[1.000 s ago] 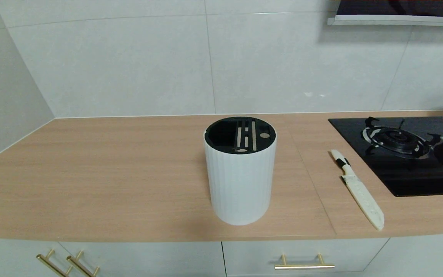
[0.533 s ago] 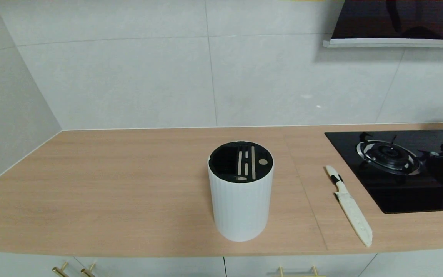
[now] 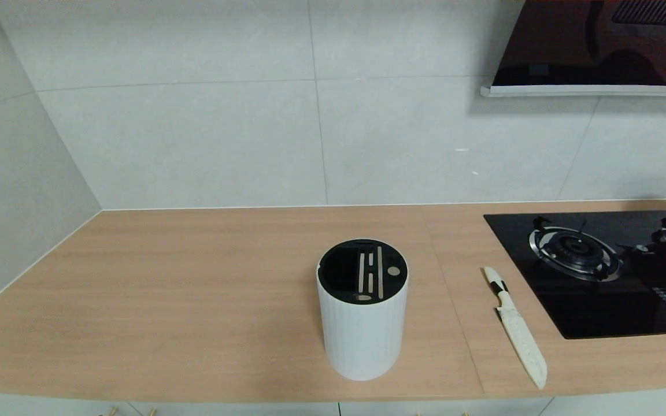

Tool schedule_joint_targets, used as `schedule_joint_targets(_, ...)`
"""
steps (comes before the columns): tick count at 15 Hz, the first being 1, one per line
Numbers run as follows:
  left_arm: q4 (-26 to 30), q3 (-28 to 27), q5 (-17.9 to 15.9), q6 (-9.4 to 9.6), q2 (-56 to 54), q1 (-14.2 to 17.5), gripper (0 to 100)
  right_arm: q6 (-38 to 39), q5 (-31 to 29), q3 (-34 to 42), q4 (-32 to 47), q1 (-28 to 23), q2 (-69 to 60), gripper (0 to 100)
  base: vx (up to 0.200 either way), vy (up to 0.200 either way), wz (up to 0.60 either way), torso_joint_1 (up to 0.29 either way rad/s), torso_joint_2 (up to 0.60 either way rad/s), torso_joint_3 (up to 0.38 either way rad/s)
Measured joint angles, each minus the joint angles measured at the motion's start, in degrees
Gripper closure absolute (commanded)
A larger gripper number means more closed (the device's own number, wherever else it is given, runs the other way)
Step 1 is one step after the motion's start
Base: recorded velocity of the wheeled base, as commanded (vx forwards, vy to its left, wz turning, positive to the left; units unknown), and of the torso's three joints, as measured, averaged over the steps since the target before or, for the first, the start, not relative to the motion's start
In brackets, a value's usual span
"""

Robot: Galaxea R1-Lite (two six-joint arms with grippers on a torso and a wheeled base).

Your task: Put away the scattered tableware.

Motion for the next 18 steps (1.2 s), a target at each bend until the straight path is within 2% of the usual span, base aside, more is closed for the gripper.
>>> schedule_joint_targets(18,0.02,0.00,0.00,0.00,0.00,0.02,0,-0.05,-0.02,0.00,0.00,0.10,0.00,0,0.000,0.000,-0.03,0.000,0.00,0.000)
